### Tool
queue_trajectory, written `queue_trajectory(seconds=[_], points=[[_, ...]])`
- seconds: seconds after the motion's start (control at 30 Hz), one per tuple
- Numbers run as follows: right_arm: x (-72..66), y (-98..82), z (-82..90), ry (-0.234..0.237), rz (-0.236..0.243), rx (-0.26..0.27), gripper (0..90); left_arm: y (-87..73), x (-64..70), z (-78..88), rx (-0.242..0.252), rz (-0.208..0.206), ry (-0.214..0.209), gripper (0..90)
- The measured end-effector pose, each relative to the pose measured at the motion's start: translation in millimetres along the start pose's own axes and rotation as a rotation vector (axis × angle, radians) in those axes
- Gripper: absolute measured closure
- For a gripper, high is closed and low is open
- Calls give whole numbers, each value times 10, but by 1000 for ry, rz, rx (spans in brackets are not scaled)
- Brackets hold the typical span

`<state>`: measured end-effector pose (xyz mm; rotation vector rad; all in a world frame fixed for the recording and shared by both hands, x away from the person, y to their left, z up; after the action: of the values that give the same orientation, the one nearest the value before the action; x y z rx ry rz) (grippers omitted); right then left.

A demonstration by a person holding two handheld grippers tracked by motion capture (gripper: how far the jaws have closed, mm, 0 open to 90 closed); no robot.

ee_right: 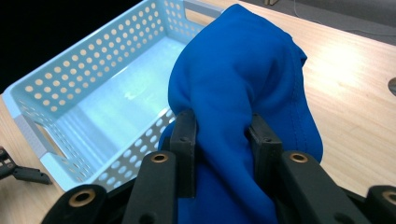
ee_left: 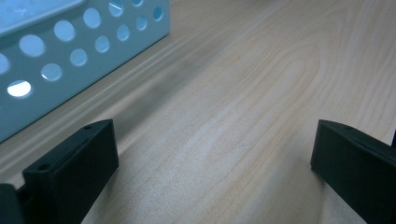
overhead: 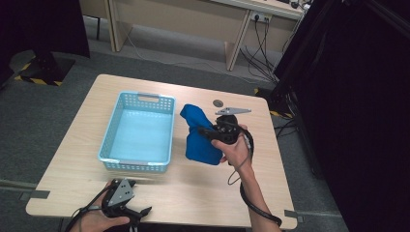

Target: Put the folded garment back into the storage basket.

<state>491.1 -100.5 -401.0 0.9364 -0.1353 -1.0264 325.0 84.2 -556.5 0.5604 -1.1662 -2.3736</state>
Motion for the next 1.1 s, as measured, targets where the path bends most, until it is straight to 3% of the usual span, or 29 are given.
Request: queue_trajectory(seconds=[0.53,1.1], points=[[-277,201,-95,22,32,-8,692,0,2,-2,-1,-1,2,0],[-714,422,-319,59,69,-28,692,-1,3,0,0,-3,1,0]])
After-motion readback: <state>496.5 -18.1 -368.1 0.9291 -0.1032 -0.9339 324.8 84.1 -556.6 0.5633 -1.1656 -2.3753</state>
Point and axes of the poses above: each handheld gripper's, and its own axes: z roughly backward along the jaws, y roughly out of its top, x roughly to its right, the point moved 10 cm from there along -z, roughly forward along the jaws, and after that the axes turned 13 degrees about -z, right-handed, at the moved point
